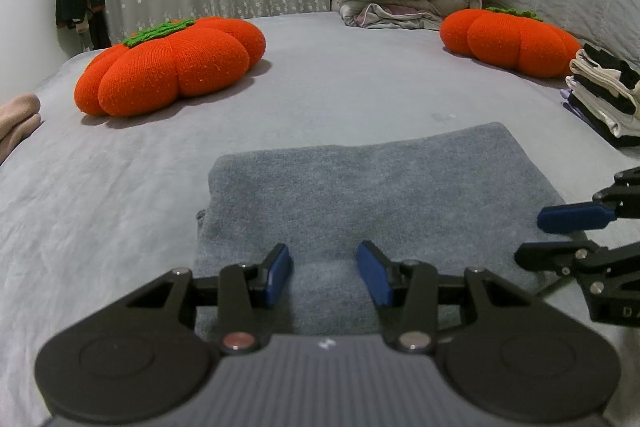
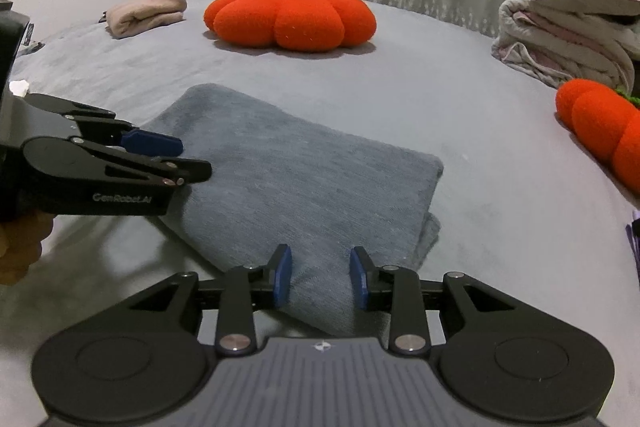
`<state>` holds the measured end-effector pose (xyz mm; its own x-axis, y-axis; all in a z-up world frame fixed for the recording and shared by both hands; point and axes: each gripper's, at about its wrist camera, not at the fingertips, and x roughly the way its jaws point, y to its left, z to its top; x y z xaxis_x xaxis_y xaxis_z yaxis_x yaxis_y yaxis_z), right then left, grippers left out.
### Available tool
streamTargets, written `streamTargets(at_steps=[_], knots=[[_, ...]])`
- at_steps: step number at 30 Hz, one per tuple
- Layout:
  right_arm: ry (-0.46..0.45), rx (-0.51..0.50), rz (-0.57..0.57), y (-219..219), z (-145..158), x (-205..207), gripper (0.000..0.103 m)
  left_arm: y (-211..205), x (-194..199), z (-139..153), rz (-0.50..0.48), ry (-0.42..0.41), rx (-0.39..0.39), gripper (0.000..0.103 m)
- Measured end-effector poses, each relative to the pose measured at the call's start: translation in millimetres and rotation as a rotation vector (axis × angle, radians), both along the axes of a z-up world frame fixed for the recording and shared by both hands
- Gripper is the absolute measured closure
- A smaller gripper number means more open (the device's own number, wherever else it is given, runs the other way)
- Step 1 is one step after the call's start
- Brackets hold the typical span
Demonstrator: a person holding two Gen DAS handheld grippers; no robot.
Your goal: Fold clothes
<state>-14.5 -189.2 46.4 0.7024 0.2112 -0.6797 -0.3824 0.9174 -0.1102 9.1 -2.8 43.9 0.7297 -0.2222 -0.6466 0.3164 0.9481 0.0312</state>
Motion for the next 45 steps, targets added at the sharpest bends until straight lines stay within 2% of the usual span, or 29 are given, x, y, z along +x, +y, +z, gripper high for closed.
streamTargets(at_steps=[6,11,17,20,24,26,28,30,38,41,44,45], knots=[[-0.004,-0.023,-0.003,6,-4,0,0.07,-1,0,0,0.001,-0.005,0.013,0.062],[0.008,0.004,-0.01,1,-5,2,0.07,3,2,2,0.004,-0.001,0.019,0.053],[-0.004,-0.016,-0.007,4,-6,0,0.069,10,5,6,0.013,0.026,0.005,0.05],[-0.007,-0.024,-0.004,4,-6,0,0.069,20,11,12,0.042,0.054,-0.018,0.05],[-0.011,-0.033,-0.002,5,-7,0,0.069,46,22,9,0.137,0.096,-0.045,0.05],[-0.013,-0.035,-0.002,5,-7,-1,0.069,63,32,-3,0.186,0.162,-0.11,0.042],[-0.017,-0.041,-0.001,7,-7,-1,0.068,77,37,-11,0.223,0.212,-0.208,0.04],[-0.022,-0.05,0.001,8,-7,-2,0.068,82,38,-11,0.23,0.226,-0.232,0.04],[-0.056,-0.095,0.017,14,-7,-4,0.068,83,39,-11,0.237,0.232,-0.224,0.04],[-0.062,-0.104,0.021,14,-6,-4,0.068,83,38,-7,0.245,0.223,-0.193,0.036],[-0.062,-0.09,0.018,12,-2,-3,0.068,82,37,-6,0.248,0.214,-0.175,0.035],[-0.049,-0.057,0.004,8,-1,-1,0.068,81,36,-7,0.247,0.211,-0.169,0.035]])
